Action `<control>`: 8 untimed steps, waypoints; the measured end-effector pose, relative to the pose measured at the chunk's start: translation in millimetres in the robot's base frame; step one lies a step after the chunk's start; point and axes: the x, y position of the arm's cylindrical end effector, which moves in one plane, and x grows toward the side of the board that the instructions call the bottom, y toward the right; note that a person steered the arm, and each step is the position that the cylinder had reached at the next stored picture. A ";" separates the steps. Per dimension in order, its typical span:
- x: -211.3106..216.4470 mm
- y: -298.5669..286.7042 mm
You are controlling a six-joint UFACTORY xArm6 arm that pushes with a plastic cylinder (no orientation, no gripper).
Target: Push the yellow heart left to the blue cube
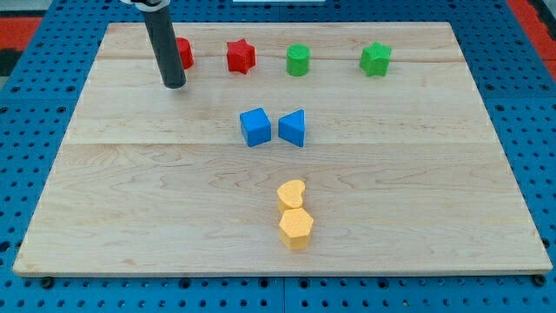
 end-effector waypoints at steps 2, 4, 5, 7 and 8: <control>13.9 19.5; 34.6 87.1; 32.3 176.9; 90.9 302.2; 151.9 308.1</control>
